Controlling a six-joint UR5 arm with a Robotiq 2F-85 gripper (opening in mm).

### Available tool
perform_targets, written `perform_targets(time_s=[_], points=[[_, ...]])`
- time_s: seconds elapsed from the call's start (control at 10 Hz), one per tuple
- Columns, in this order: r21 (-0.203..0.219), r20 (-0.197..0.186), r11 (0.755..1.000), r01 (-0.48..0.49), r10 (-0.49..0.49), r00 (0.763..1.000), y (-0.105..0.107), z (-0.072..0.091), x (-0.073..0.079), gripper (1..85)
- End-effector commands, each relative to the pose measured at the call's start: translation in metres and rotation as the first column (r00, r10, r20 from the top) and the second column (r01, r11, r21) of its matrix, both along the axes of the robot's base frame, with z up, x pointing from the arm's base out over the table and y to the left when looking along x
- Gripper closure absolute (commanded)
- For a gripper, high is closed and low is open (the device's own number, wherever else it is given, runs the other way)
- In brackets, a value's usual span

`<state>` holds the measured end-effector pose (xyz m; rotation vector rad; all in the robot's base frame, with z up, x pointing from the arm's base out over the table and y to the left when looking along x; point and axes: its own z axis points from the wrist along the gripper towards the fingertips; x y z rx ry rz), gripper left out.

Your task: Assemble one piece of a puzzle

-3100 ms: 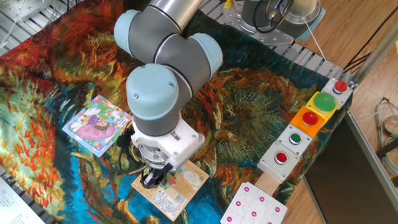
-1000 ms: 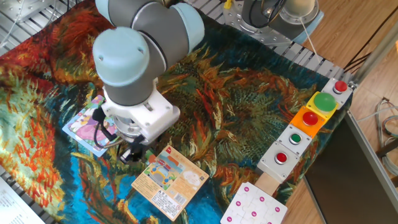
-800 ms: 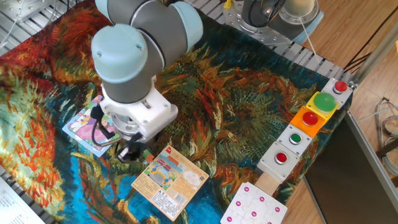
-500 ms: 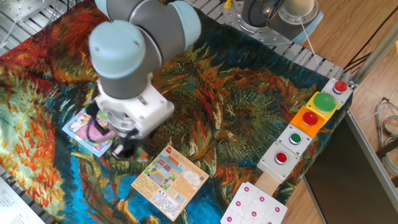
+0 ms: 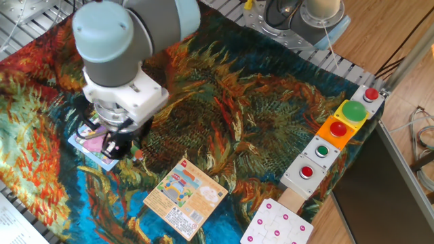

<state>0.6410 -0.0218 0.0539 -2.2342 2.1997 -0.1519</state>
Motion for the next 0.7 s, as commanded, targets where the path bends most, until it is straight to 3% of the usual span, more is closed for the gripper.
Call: perform_targets(time_s=[0.0,0.3,0.6], points=[[0.020,0.000,1.000,0.023,-0.023,1.000,-0.006,-0.001,0.002,84.3],[-0.011,-0.028,0.998,-0.055,0.054,0.998,-0.042,-0.015,-0.007,84.3],[0.061,-0.046,0.998,-0.011,0.013,0.999,-0.024,-0.016,-0.012,84.3]])
